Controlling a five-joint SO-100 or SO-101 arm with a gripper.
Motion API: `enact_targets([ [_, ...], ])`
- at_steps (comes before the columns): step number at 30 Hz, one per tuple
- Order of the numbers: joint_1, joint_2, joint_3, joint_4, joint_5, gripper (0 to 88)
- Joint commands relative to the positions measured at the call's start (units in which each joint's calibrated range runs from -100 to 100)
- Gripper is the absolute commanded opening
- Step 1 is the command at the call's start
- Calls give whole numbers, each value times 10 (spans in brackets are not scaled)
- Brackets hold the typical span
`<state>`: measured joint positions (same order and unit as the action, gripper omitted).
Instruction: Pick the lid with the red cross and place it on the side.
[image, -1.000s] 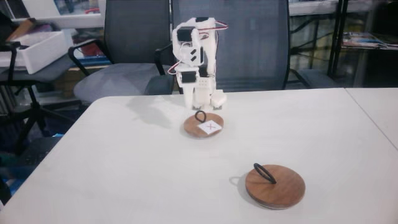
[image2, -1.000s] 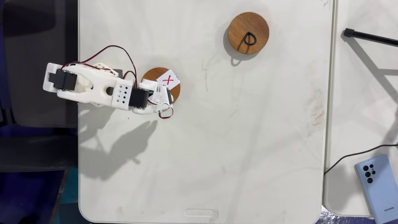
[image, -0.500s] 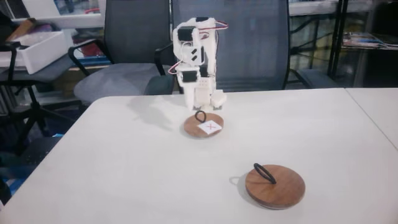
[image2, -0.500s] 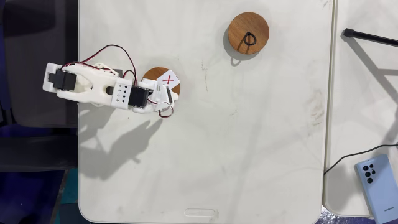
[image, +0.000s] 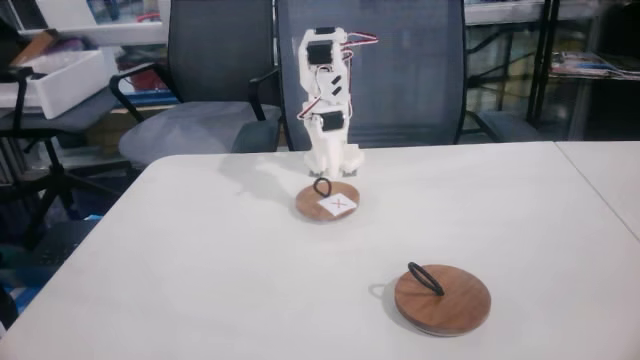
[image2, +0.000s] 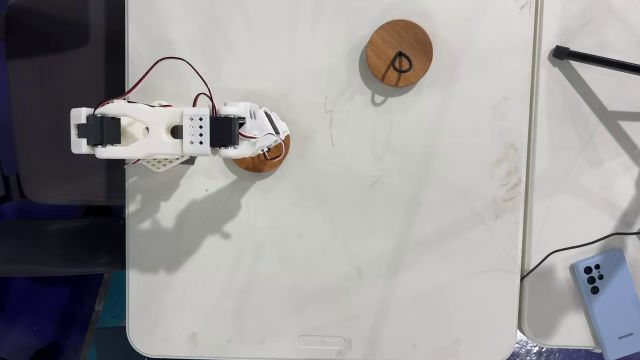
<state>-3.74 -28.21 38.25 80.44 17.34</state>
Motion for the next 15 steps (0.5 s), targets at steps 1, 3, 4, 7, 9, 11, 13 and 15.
enact_targets([
  [1,-2,-15,1,-2,3,169],
  [3,-2,-15,1,-1,2,169],
  [4,-2,-15,1,-1,-1,169],
  [7,-5,-15,1,-2,3,169],
  [9,-5,-15,1,-3,4,169],
  [11,-12,-15,1,-4,11,169],
  [13,-25,-15,1,-1,31,169],
  [15,-29,-15,0,0,45,169],
])
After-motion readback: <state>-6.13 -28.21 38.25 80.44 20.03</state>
